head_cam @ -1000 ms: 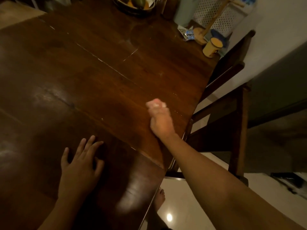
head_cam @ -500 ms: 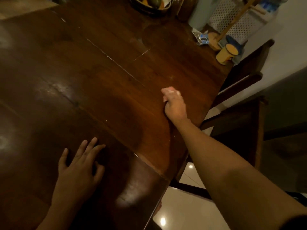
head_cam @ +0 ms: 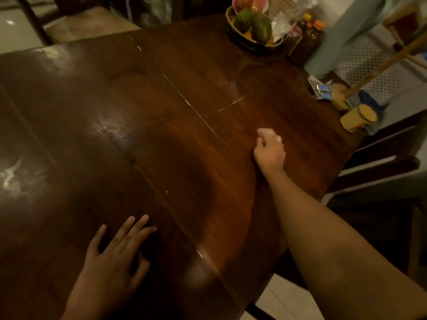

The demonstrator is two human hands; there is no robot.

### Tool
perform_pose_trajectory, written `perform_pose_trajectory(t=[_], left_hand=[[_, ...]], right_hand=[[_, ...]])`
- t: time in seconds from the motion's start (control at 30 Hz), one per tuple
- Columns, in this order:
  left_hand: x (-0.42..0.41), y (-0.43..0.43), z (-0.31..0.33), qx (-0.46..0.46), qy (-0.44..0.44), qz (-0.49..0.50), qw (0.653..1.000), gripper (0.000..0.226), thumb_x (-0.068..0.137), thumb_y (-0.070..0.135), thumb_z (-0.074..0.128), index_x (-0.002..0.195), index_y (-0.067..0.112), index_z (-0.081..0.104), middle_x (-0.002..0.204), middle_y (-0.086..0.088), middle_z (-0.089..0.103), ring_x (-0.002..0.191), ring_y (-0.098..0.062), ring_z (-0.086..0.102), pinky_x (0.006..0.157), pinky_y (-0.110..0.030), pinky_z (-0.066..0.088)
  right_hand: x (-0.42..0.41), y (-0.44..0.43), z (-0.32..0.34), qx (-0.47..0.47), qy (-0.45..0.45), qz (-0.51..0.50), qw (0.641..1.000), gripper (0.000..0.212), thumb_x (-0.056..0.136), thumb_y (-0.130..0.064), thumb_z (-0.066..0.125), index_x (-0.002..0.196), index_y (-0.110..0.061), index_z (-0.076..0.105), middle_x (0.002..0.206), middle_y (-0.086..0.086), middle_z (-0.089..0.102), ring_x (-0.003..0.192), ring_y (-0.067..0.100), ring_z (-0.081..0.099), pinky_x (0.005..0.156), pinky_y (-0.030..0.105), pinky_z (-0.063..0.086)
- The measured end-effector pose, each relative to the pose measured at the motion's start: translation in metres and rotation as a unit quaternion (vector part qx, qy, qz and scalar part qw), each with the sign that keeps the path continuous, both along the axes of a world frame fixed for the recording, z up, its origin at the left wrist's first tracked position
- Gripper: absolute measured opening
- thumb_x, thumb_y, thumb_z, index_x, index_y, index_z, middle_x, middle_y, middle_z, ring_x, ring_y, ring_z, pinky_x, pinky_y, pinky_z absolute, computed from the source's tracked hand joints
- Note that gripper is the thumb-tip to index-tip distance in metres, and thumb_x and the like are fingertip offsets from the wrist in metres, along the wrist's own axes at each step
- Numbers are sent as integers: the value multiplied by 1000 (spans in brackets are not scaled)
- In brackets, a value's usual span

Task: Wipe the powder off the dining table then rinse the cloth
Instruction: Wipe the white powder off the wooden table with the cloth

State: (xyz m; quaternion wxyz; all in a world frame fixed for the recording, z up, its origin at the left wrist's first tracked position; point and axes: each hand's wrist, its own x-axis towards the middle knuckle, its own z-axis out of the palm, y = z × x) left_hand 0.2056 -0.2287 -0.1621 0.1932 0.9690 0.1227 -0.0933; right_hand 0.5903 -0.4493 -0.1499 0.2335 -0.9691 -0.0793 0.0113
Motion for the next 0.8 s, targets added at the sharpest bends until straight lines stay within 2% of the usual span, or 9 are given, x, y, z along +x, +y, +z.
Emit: perform_pose_trajectory(t=[0.07,0.17,0.27,0.37,0.43,0.57,0.63,0.7,0.8], left_hand=[[1,-1,-1,-6,-21,10,1000,60,80,45,40,139,42,42,154,15,35,147,-2,9,119,-45,4],[0,-2,-2,-17,-43,16,999,59,80,42,41,138,41,45,153,15,37,146,-1,15,116,-52,18],[0,-2,0,-30,-41,19,999,59,79,41,41,139,41,44,152,17,38,146,2,16,116,-49,17],[0,-4,8,-40,-35,21,998,58,82,42,41,141,40,42,154,18,34,146,1,18,118,-47,14],[0,-5,12,-42,-36,23,998,58,84,43,40,142,40,41,155,19,32,146,0,18,118,-47,13],[-2,-6,9,-29,-31,31,999,57,87,44,37,144,40,36,156,21,27,147,1,12,119,-48,12],[-3,-5,6,-21,-35,29,999,57,88,43,36,145,38,36,156,19,27,147,-1,13,119,-47,11],[-2,-4,1,-26,-45,27,998,57,86,40,37,142,33,39,153,14,35,146,-5,19,120,-42,6],[-4,-3,-5,-36,-59,33,997,56,83,35,36,137,25,44,147,3,48,142,-11,26,120,-35,2]], right_hand=[[-21,33,5,20,21,183,983,40,101,-19,46,135,-36,57,137,-6,52,122,9,47,101,34,44],[-95,56,0,73,20,442,894,41,96,-5,51,132,-19,62,139,0,56,135,7,41,111,47,42],[-163,28,-3,58,69,569,817,43,96,-8,58,137,-21,60,151,-3,48,152,17,21,124,49,17],[-157,-13,8,15,110,657,746,49,95,-5,58,139,-28,56,153,-7,46,152,17,21,122,55,21],[-125,-27,14,23,100,636,765,53,93,2,54,138,-26,57,152,-7,46,150,14,27,119,56,28],[-85,15,8,45,55,307,949,54,98,-1,47,144,-30,50,155,-16,33,149,5,16,115,54,36],[-97,63,3,22,46,229,972,50,101,-11,40,142,-36,51,155,-12,39,150,19,23,116,56,34],[-122,94,1,62,45,344,936,50,94,-5,37,131,-26,63,138,-1,58,138,26,42,118,45,31],[-174,87,6,68,97,588,800,36,91,-1,54,117,-16,74,130,0,67,138,21,41,118,25,17]])
